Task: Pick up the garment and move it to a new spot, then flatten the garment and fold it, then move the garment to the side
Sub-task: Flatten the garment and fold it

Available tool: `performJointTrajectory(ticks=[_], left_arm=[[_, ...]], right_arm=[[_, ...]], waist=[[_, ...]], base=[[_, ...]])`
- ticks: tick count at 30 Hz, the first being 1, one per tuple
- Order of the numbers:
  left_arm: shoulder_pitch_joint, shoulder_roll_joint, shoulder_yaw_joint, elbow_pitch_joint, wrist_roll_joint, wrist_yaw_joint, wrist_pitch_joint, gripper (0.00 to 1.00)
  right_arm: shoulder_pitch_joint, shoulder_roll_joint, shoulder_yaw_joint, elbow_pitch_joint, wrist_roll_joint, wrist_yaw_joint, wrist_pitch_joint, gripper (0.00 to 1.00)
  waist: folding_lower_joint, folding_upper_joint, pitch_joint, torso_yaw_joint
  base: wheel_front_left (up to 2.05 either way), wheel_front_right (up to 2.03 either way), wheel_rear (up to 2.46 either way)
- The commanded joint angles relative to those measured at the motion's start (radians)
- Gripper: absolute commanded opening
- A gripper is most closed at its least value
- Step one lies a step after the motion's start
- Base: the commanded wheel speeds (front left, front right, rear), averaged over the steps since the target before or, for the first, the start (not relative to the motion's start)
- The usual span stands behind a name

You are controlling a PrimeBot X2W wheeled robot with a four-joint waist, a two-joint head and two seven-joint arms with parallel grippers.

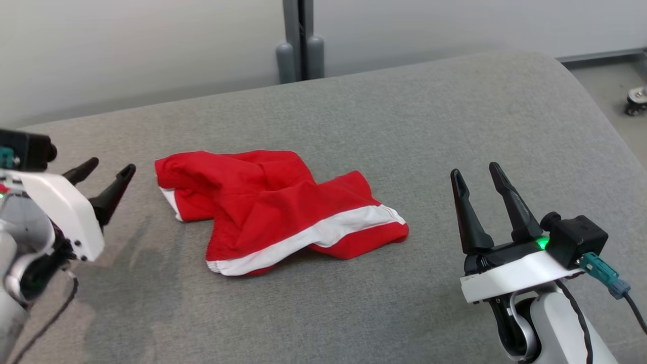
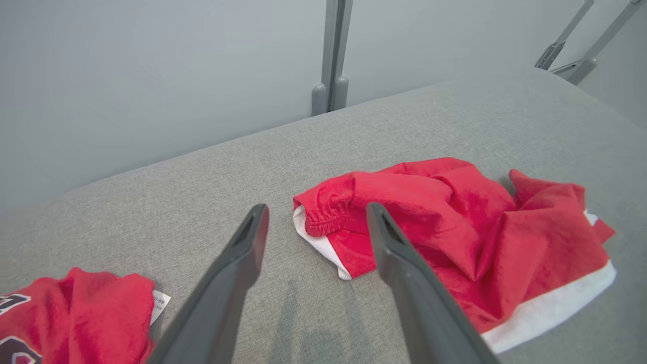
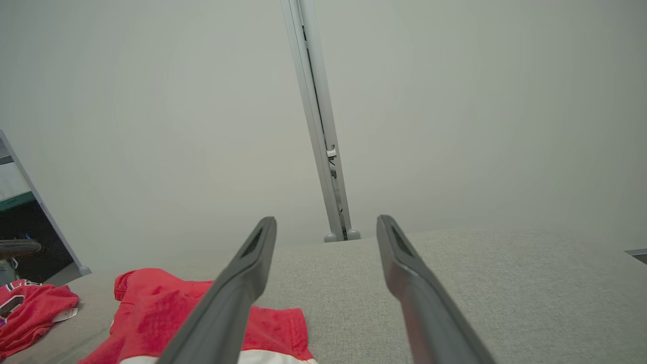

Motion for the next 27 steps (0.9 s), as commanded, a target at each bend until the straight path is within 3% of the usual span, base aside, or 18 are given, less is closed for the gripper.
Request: performJointTrajectory(ticks=[1, 3, 10, 16, 22, 27], left_arm=[[0.022, -0.007, 0.005, -0.012, 0.011, 0.008, -0.028, 1.0], [0.065, -0.021, 0.026, -0.044, 0.014, 0.038, -0.111, 1.0], [0.251, -0.095, 0.095, -0.176, 0.086, 0.217, -0.45, 1.0], [0.397, -0.143, 0.198, -0.297, 0.149, 0.332, -0.524, 1.0], [0.532, -0.245, 0.355, -0.451, 0.298, 0.381, -0.524, 1.0], [0.623, -0.35, 0.419, -0.498, 0.415, 0.338, -0.525, 1.0]], right_arm=[[0.014, -0.005, -0.002, 0.001, -0.009, 0.002, -0.005, 1.0], [0.021, -0.005, -0.004, 0.002, -0.002, 0.002, -0.005, 1.0], [0.041, -0.005, -0.012, -0.013, 0.007, 0.002, -0.005, 1.0], [0.063, -0.006, -0.034, -0.014, -0.017, 0.002, -0.005, 1.0], [0.092, -0.005, -0.047, -0.014, -0.034, 0.002, -0.005, 1.0], [0.11, -0.005, -0.05, -0.013, -0.042, 0.002, -0.005, 1.0]], waist=[[0.0, 0.0, -0.016, 0.018], [0.0, 0.0, -0.024, 0.03], [0.0, 0.0, -0.04, 0.067], [0.0, 0.0, -0.051, 0.091], [0.0, 0.0, -0.061, 0.096], [0.0, 0.0, -0.067, 0.094]], base=[[0.0, 0.0, 0.0], [0.0, 0.0, 0.0], [0.0, 0.0, 0.0], [0.0, 0.0, 0.0], [0.0, 0.0, 0.0], [0.0, 0.0, 0.0]])
